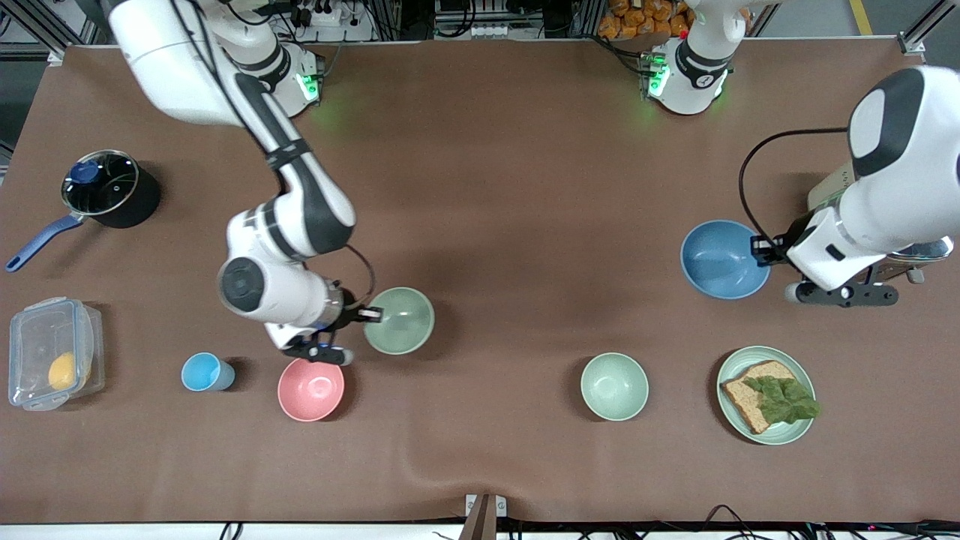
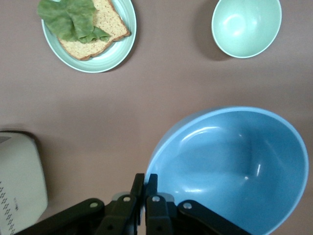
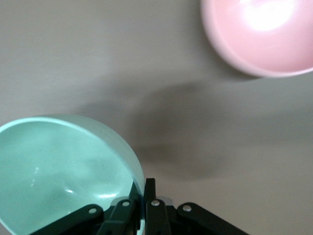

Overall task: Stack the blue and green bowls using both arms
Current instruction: 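Carry the green bowl to the table center with the right gripper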

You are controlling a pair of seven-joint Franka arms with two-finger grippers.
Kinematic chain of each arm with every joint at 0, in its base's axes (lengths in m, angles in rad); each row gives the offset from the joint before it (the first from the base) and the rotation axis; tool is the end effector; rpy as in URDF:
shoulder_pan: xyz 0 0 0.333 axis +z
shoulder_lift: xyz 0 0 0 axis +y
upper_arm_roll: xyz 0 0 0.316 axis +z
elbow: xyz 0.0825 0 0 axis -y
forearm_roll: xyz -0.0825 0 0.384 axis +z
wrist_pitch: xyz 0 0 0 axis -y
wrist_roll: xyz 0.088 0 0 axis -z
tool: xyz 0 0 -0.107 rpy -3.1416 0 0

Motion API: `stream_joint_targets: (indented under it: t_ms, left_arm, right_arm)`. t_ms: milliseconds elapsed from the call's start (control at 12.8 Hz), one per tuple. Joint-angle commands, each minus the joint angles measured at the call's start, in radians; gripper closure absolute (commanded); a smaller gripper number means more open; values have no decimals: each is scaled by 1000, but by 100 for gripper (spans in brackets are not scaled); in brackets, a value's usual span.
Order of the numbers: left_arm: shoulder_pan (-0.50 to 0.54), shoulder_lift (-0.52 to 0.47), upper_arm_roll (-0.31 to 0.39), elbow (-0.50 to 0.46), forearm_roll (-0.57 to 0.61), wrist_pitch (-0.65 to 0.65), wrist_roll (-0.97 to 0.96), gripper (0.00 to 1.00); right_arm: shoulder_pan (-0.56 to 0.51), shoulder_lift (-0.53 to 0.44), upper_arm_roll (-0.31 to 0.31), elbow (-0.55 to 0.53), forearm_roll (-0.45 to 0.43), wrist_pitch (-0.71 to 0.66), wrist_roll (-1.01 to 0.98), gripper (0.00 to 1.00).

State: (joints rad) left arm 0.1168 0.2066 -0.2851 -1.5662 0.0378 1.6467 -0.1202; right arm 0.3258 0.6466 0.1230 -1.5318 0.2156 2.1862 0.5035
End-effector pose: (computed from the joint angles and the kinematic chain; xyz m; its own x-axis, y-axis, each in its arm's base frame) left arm 0.6050 -0.0846 0.5164 0.9916 -0.0508 -0.1190 -0.0504 -0.9987 0.0064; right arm 0.6406 0.3020 0.2817 0.9740 -0.1874 -0.1272 -0.2113 -0.9540 -0.2129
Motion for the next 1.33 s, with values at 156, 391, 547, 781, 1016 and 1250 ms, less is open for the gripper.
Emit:
stream_joint_targets:
  t_ms: [156,391,547,781,1016,1250]
  left_arm:
    - [15,-56,6,-8,-122,-41,-6,100]
    - [20,-36,7,-3,-138,-41,7,100]
    - [4,-29,6,-3,-134,-36,-1,100]
    - [-15,-6,-8,17,-139,-30,-21,100]
    - [-91,-3,-11,23,-107,-28,-130,100]
    - [-92,7,-11,34,-99,-30,-139,100]
  right_arm:
    - [119,74,-10,7,11,142,197,100]
    - [183,94,-11,7,11,151,335,100]
    - [208,117,-11,31,13,179,394,100]
    - [248,169,-13,90,8,188,477,100]
    - [252,183,-13,91,8,213,481,100]
    - [246,177,-16,96,7,213,477,25]
